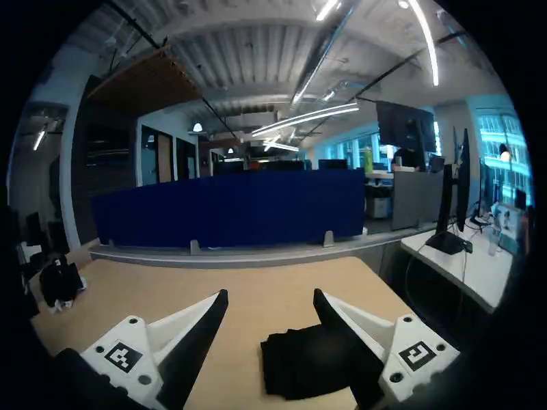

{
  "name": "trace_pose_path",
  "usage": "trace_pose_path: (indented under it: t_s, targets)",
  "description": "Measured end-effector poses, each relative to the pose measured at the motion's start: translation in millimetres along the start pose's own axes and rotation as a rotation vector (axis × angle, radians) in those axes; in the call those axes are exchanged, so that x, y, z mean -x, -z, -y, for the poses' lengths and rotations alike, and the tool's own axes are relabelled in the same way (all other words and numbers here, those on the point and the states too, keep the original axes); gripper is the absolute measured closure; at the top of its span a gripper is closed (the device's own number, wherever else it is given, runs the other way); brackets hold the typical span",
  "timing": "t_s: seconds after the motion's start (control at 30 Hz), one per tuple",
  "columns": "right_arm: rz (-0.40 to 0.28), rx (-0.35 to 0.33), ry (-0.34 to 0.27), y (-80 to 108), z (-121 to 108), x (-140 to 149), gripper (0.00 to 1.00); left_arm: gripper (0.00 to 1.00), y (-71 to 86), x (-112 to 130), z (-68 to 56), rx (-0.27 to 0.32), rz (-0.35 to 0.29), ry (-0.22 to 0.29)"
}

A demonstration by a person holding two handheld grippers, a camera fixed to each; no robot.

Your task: Fold towel

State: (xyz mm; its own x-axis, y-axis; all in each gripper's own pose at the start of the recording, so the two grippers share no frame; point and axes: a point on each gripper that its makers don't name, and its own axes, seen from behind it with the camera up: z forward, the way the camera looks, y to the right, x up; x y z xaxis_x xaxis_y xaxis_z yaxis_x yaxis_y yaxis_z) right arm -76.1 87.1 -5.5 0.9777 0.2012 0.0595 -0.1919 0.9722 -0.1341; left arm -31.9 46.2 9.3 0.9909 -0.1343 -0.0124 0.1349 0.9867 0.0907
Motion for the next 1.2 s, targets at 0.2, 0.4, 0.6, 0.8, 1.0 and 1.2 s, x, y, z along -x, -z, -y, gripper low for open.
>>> trace_pose_path:
  t_s: [0.2, 0.4, 0.6, 0.8, 1.0, 1.2]
  targets:
    - [-0.005, -0.003, 0.003, 3.6, 10, -2, 0.03, 0.07, -9.2, -25, 4.5, -0.03, -0.112, -0.035]
    - [-0.027, -0.003, -0.015, 11.0, 27, -11, 0.03, 0.07, -17.1, -30, 3.4, -0.025, -0.138, -0.025]
    - [-0.052, -0.007, -0.036, 18.9, 54, -20, 0.03, 0.07, -20.0, -26, 6.1, -0.026, -0.154, -0.001]
    - [-0.046, -0.038, -0.025, 16.9, 89, -15, 0.03, 0.07, -23.6, -22, 13.4, -0.027, -0.165, 0.003]
    - [-0.04, -0.06, -0.008, 9.0, 118, -9, 0.03, 0.07, -27.4, -9, 20.7, -0.032, -0.168, -0.017]
    - [-0.031, -0.07, 0.027, 0.0, 134, 1, 0.03, 0.07, -29.9, 19, 24.3, -0.043, -0.151, -0.047]
